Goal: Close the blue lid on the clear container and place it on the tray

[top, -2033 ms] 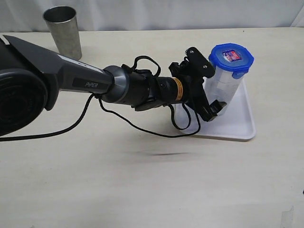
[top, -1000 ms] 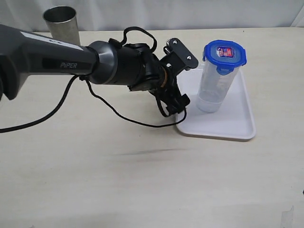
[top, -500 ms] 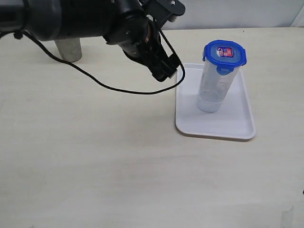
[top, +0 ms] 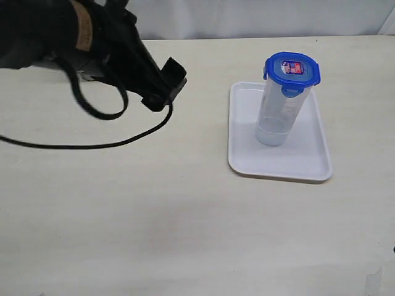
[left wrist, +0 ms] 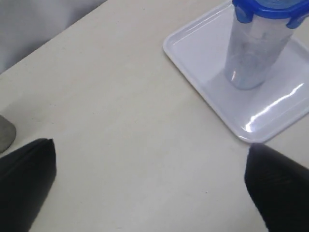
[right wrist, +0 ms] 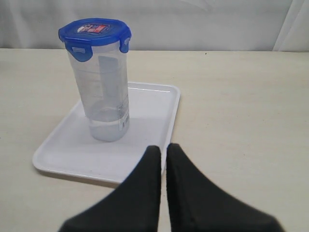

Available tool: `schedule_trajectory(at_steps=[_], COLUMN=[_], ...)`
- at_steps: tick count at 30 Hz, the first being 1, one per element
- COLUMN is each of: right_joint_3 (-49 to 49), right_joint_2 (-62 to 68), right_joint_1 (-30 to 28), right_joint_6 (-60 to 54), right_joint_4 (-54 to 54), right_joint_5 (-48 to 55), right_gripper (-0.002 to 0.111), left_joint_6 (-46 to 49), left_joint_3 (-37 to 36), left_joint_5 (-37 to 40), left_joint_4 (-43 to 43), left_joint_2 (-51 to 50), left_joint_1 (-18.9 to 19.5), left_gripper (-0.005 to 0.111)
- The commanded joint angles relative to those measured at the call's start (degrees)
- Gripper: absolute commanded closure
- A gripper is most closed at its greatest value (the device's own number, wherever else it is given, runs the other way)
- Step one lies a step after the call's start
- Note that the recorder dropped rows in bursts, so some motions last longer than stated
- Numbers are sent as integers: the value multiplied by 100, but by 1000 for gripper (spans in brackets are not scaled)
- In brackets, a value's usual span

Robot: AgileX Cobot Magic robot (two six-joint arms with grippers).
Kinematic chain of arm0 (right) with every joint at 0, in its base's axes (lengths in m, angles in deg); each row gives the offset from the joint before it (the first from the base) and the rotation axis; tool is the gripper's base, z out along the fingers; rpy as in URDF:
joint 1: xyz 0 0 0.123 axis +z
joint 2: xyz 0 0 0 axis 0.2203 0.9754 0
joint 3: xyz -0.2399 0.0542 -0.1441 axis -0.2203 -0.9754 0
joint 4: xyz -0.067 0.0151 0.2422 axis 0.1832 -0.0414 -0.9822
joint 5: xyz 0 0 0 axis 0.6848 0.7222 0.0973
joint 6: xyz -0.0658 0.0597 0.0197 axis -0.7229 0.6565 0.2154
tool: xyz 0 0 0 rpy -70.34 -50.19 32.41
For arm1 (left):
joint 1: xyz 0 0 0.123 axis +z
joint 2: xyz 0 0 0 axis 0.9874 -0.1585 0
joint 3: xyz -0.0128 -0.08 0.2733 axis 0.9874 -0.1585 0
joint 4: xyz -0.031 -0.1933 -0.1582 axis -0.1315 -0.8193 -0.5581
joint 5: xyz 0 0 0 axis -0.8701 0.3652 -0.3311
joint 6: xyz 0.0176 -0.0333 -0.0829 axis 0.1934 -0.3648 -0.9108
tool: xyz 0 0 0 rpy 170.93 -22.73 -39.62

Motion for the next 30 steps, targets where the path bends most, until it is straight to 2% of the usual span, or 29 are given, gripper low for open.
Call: schedule_trajectory(at_steps=[1,4,11,22,30], right_joint_3=[-21,-21,-21,-21,-21], right_joint_2=[-30,-30,-30,-30,-30], right_joint_1=[-41,-41,-41,-41,-41], right_joint_6=[19,19,19,19,19], right_joint_4=[-4,-4,-4,-4,-4], right_joint_5=[-11,-11,-11,-11,-11], right_gripper=[104,104,104,104,104], left_joint_6=[-109,-109,-109,-109,-109], left_joint_3=[-1176,-1712,-2324,-2585,-2585], left_joint_5=[-930,-1208,-1062,-344,304], left_joint_4=[-203,-203,-443,-605,-605], left_joint_2=[1019,1708,3413,6122,7240], left_joint_1=[2,2,2,2,2], left_gripper=[2,2,2,2,2])
